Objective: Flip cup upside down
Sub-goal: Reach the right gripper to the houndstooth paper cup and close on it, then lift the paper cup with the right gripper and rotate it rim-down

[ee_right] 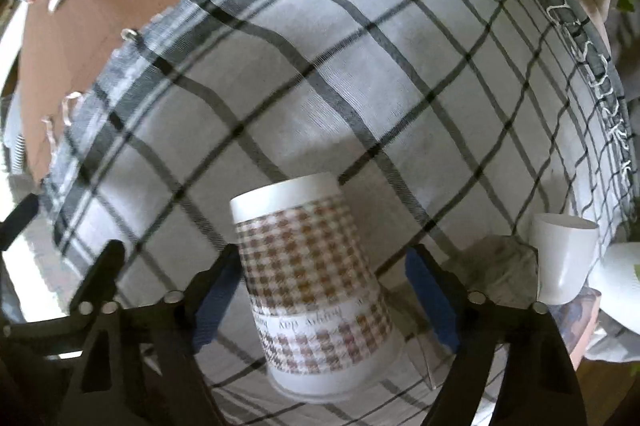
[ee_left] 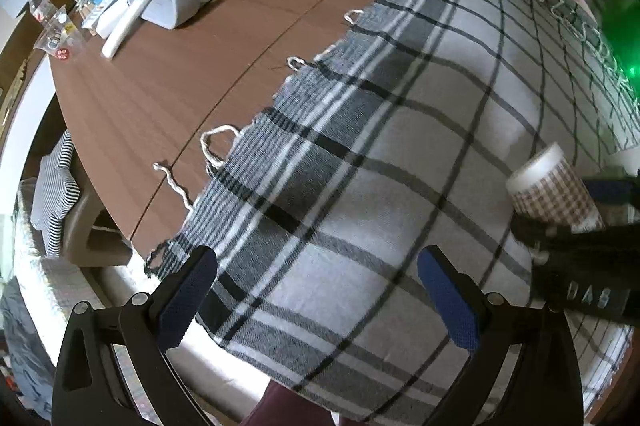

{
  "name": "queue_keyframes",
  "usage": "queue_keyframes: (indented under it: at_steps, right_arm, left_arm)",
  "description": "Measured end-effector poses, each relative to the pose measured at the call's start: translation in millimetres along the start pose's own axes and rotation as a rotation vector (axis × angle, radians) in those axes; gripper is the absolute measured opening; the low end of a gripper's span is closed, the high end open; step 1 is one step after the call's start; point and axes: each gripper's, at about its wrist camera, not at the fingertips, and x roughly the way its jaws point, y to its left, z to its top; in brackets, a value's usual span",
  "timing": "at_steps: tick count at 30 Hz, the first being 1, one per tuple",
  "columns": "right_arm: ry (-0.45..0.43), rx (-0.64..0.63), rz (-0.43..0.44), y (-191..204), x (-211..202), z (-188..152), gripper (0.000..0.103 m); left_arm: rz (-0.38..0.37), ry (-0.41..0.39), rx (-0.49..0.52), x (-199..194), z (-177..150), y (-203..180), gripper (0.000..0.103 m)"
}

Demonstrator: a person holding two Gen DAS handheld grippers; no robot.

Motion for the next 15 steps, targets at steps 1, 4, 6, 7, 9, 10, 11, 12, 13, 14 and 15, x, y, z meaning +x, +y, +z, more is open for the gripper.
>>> queue_keyframes:
  at_steps: [1, 4, 6, 7, 9, 10, 11, 12, 13, 14, 15]
  right_arm:
    - [0.010, -0.009, -0.004, 1, 3, 2, 0.079]
    - [0.044, -0.018, 0.003, 9, 11, 5, 0.068]
    - [0.047, -0.015, 0.003, 13, 13, 9, 0.065]
    - [0.039, -0.010, 0.005, 14, 10, 10, 0.065]
    - [0.025, 0.004, 0.028, 14, 5, 11, 0.065]
    - [0.009, 0.014, 0.039, 14, -2, 11, 0.065]
    - [-0.004, 0.020, 0.048, 10, -9, 9, 0.065]
    - [-0.023, 0.029, 0.058, 8, -17, 9, 0.065]
    - [-0.045, 0.045, 0.066, 6, -25, 7, 0.065]
    - [-0.074, 0.062, 0.072, 4, -36, 4, 0.065]
    - [-0.098, 0.076, 0.081, 1, -45, 1, 0.065]
  left_arm:
    - [0.004, 0.001, -0.003, 1, 2, 1, 0.102]
    - [0.009, -0.005, -0.010, 3, 6, 4, 0.102]
    - [0.022, -0.016, -0.006, 0, 7, 6, 0.102]
    - [0.025, -0.022, -0.006, -2, 8, 7, 0.102]
    - [0.028, -0.039, -0.007, -9, 7, 10, 0.102]
    - [0.029, -0.049, -0.005, -12, 6, 11, 0.102]
    - [0.033, -0.064, 0.001, -18, 5, 10, 0.102]
    - [0.033, -0.073, 0.008, -22, 4, 10, 0.102]
    - [0.033, -0.082, 0.013, -25, 3, 10, 0.102]
    - [0.034, -0.097, 0.021, -32, 2, 8, 0.102]
    - [0.032, -0.111, 0.027, -39, -2, 6, 0.102]
